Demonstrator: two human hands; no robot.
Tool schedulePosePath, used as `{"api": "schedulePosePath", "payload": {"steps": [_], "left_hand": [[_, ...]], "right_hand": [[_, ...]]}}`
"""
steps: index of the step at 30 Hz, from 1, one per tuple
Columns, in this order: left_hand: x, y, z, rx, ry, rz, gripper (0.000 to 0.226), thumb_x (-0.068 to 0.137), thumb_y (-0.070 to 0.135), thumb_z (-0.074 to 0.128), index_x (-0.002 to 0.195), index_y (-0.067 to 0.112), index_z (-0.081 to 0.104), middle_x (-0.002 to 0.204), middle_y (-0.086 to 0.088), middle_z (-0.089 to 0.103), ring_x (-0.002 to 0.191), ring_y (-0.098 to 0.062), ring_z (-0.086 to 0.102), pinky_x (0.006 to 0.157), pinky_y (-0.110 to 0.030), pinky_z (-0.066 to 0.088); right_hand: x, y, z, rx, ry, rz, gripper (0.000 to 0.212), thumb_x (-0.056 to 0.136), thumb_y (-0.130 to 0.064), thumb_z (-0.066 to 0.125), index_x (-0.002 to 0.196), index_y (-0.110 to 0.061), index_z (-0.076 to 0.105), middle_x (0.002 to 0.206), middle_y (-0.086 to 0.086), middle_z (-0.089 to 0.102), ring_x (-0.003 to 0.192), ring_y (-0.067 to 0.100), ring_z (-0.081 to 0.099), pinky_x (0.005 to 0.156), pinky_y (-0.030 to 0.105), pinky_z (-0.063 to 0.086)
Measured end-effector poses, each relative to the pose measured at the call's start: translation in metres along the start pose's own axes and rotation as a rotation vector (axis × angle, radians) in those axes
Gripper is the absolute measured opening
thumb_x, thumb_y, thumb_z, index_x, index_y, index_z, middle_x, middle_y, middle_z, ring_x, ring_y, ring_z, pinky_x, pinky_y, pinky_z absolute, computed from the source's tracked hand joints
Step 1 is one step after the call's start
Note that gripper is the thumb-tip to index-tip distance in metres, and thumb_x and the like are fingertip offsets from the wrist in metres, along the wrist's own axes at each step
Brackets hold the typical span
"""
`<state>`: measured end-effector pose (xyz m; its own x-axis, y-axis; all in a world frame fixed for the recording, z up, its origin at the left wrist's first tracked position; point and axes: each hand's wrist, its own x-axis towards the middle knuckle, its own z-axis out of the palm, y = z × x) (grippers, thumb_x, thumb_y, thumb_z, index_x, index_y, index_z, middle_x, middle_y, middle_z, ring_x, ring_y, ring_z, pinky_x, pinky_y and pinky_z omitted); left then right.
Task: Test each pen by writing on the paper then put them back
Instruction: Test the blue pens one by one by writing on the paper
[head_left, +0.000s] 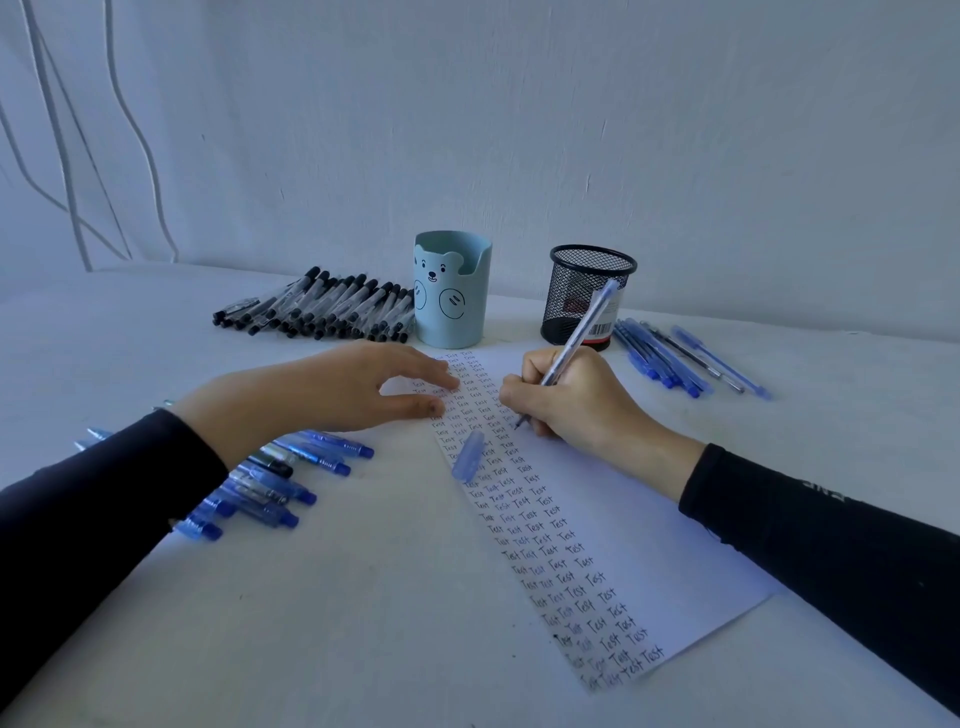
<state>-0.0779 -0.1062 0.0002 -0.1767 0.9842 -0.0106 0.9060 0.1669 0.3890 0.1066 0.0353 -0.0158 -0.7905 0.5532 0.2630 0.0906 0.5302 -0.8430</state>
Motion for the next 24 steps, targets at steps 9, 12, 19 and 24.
{"api": "schedulePosePath", "payload": {"steps": [9, 12, 19, 24], "left_hand": [[0.0003, -0.0007, 0.0003, 0.012, 0.0, 0.002, 0.052, 0.078, 0.064, 0.05, 0.128, 0.05, 0.054, 0.142, 0.031, 0.041, 0.127, 0.007, 0.039, 0.107, -0.02, 0.028], [0.0005, -0.0011, 0.0004, 0.016, 0.0, 0.004, 0.053, 0.077, 0.065, 0.049, 0.128, 0.051, 0.054, 0.142, 0.03, 0.042, 0.127, 0.007, 0.039, 0.109, -0.021, 0.027], [0.0007, 0.0004, 0.0002, 0.01, 0.001, 0.003, 0.055, 0.076, 0.066, 0.049, 0.128, 0.051, 0.054, 0.142, 0.03, 0.042, 0.128, 0.006, 0.04, 0.11, -0.023, 0.029], [0.0005, 0.0, -0.0001, 0.011, 0.0, 0.001, 0.054, 0.077, 0.065, 0.049, 0.129, 0.05, 0.054, 0.142, 0.03, 0.041, 0.128, 0.006, 0.04, 0.106, -0.021, 0.029]], "right_hand": [[0.0002, -0.0002, -0.0008, -0.013, -0.009, 0.002, 0.041, 0.085, -0.01, 0.07, 0.052, -0.01, 0.045, 0.04, -0.005, 0.05, 0.037, 0.006, 0.046, 0.043, 0.016, 0.04], [-0.0006, -0.0005, -0.0005, -0.017, -0.011, 0.0, 0.041, 0.085, -0.008, 0.07, 0.053, -0.01, 0.045, 0.039, -0.006, 0.051, 0.037, 0.004, 0.046, 0.043, 0.016, 0.04], [-0.0002, 0.0009, -0.0016, -0.01, 0.006, -0.008, 0.04, 0.083, -0.008, 0.071, 0.053, -0.009, 0.045, 0.041, -0.005, 0.049, 0.038, 0.006, 0.047, 0.044, 0.017, 0.041], [0.001, 0.0011, -0.0017, -0.025, -0.001, -0.014, 0.042, 0.083, -0.008, 0.071, 0.05, -0.011, 0.044, 0.041, -0.005, 0.049, 0.038, 0.007, 0.046, 0.044, 0.017, 0.041]]}}
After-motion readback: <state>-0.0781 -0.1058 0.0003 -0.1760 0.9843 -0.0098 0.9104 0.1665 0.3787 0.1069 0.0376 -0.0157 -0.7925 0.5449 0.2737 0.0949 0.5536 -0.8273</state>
